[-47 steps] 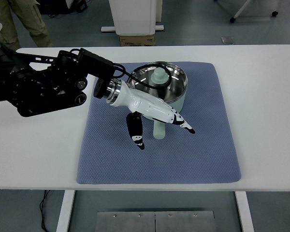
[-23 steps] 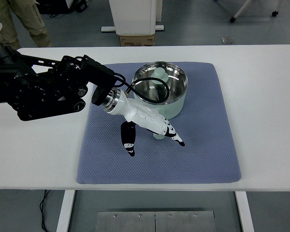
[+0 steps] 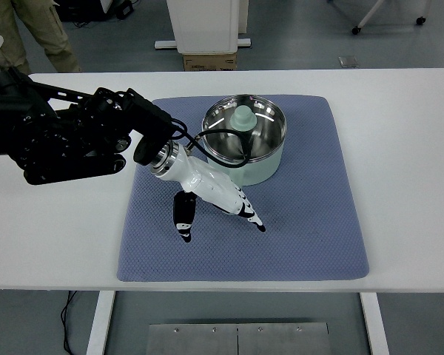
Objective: Rotate green pot handle
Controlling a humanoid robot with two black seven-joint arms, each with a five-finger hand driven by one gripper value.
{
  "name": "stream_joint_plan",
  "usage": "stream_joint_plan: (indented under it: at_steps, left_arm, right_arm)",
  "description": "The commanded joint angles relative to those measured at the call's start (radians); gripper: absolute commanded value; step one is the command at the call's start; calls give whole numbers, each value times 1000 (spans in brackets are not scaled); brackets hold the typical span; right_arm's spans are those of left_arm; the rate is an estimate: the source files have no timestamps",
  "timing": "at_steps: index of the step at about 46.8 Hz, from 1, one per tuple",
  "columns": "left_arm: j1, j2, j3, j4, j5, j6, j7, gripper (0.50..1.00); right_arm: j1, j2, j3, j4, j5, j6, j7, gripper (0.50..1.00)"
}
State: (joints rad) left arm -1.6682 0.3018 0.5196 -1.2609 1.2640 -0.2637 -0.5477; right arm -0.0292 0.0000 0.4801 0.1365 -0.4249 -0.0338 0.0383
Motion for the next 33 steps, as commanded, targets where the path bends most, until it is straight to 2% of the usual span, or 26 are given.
stream_joint_plan:
  at_steps: [1, 15, 24, 33]
  left_arm:
    - [-13, 3, 22, 2, 3, 0, -1, 1000]
    - [-67, 13, 72, 0, 100, 0, -3, 1000]
    - [-94, 19, 108, 0, 193, 0, -31, 1000]
    - [-110, 26, 141, 0, 265, 0, -31, 1000]
  right_arm:
    - [0, 0, 0, 0, 0, 0, 0, 1000]
    - [0, 0, 0, 0, 0, 0, 0, 1000]
    - [0, 0, 0, 0, 0, 0, 0, 1000]
    - [0, 0, 0, 0, 0, 0, 0, 1000]
